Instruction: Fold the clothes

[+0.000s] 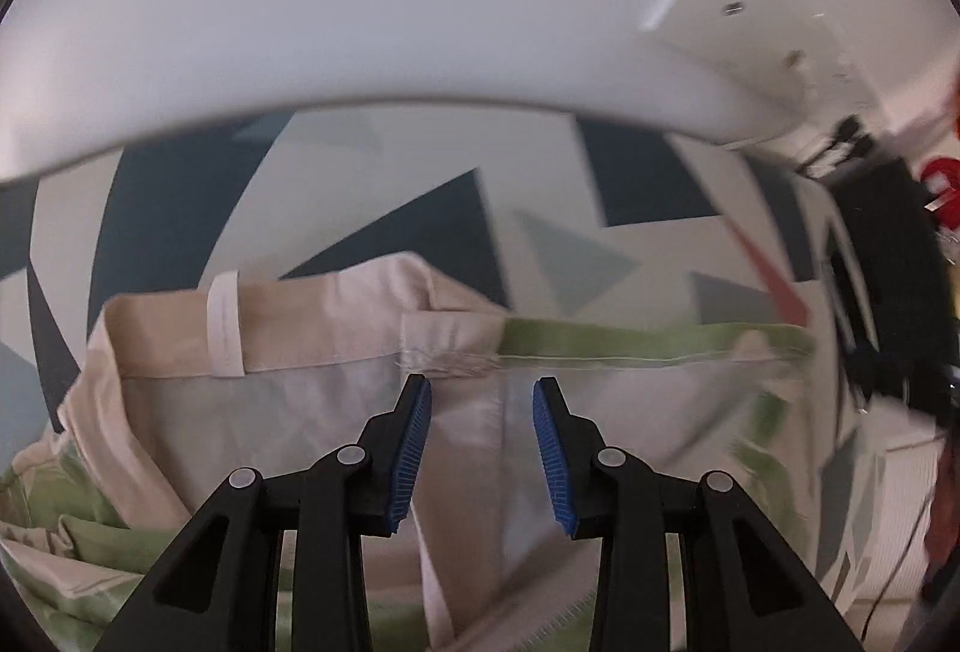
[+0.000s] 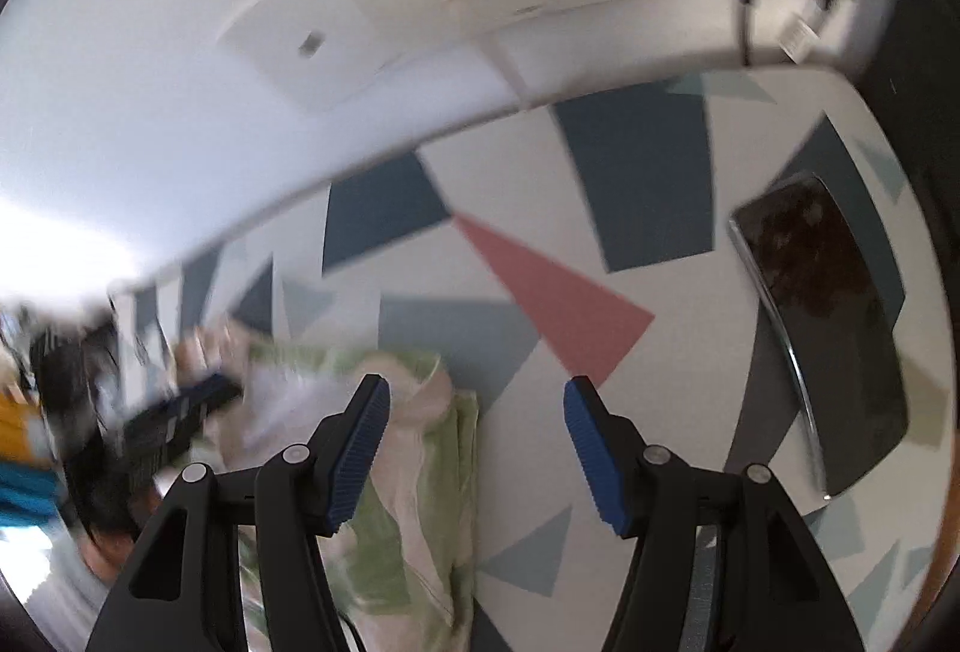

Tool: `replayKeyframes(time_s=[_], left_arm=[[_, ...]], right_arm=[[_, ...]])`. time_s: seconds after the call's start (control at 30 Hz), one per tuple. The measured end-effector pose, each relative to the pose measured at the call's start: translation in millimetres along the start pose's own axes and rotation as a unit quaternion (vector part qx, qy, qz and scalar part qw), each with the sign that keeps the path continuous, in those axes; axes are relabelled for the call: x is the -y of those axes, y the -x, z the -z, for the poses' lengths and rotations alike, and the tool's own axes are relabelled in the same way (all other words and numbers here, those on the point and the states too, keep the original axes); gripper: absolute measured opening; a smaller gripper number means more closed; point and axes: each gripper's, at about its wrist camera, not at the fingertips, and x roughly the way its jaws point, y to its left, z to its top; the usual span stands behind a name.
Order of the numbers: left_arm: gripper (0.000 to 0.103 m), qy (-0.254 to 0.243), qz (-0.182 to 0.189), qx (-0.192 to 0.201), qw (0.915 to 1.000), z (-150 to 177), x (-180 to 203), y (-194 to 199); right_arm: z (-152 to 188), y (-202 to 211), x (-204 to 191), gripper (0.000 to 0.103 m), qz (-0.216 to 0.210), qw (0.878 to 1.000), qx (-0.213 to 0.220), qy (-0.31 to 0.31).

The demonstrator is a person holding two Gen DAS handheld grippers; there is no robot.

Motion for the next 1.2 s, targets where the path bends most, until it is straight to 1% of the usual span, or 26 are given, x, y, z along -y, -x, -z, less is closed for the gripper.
replayKeyframes(time_s=[0.03,0.13,0.2,0.27,0.33,0.43,0.47,0.53,0.57,0.63,0.67,0.73,0.8,0.87,0.9,0.97,1.03,1.1,1.2], left_arm=[[0.034,0.001,-0.005,0.002,1.0000,-1,-1,1],[0.034,0.000,-0.019,0.014,0.9997,0,-3,14],[0.035,-0.003,-0.018,0.041,0.9990,5,-8,40],[0.035,0.000,-0.019,0.071,0.9973,18,-24,74],[0.035,0.008,-0.018,0.101,0.9947,35,-42,108],[0.035,0.044,-0.022,0.144,0.9883,74,-86,160],[0.037,0.059,-0.024,0.157,0.9855,86,-100,176],[0.042,0.091,-0.028,0.179,0.9791,114,-130,205],[0.042,0.109,-0.029,0.189,0.9755,130,-146,216],[0.042,0.137,-0.030,0.194,0.9710,154,-166,232],[0.042,0.147,-0.030,0.193,0.9697,169,-175,235],[0.042,0.160,-0.031,0.191,0.9678,196,-191,238],[0.042,0.163,-0.046,0.180,0.9689,220,-203,235],[0.042,0.160,-0.058,0.168,0.9710,238,-213,231],[0.042,0.155,-0.066,0.163,0.9721,245,-218,230],[0.042,0.150,-0.067,0.155,0.9742,255,-226,227],[0.042,0.148,-0.066,0.147,0.9758,264,-234,224],[0.042,0.149,-0.067,0.141,0.9765,272,-241,223],[0.042,0.142,-0.065,0.132,0.9788,276,-247,217]], right_arm=[[4,-5,-7,0.064,0.009,1.000,-0.009,0.019],[10,-25,-12,0.064,0.030,0.999,-0.036,0.020],[14,-25,-15,0.064,0.032,0.999,-0.026,-0.001],[17,-11,-25,0.064,0.017,1.000,0.007,-0.010],[25,13,-39,0.064,-0.005,0.998,0.062,-0.013],[43,59,-56,0.064,-0.024,0.989,0.145,-0.018],[49,73,-56,0.064,-0.025,0.986,0.164,-0.027],[61,96,-47,0.064,-0.032,0.979,0.187,-0.074],[67,107,-42,0.064,-0.036,0.974,0.199,-0.099],[80,119,-32,0.064,-0.046,0.965,0.209,-0.151],[90,121,-32,0.064,-0.043,0.962,0.214,-0.163],[104,119,-39,0.064,-0.024,0.961,0.223,-0.164],[122,113,-56,0.064,-0.001,0.961,0.231,-0.150],[137,103,-78,0.064,0.017,0.966,0.230,-0.121],[142,97,-89,0.064,0.021,0.969,0.223,-0.105],[150,78,-117,0.064,0.034,0.978,0.199,-0.060],[156,62,-149,0.064,0.040,0.983,0.179,-0.003],[163,52,-175,0.064,0.042,0.983,0.173,0.042],[174,39,-212,0.064,0.051,0.978,0.170,0.105]])
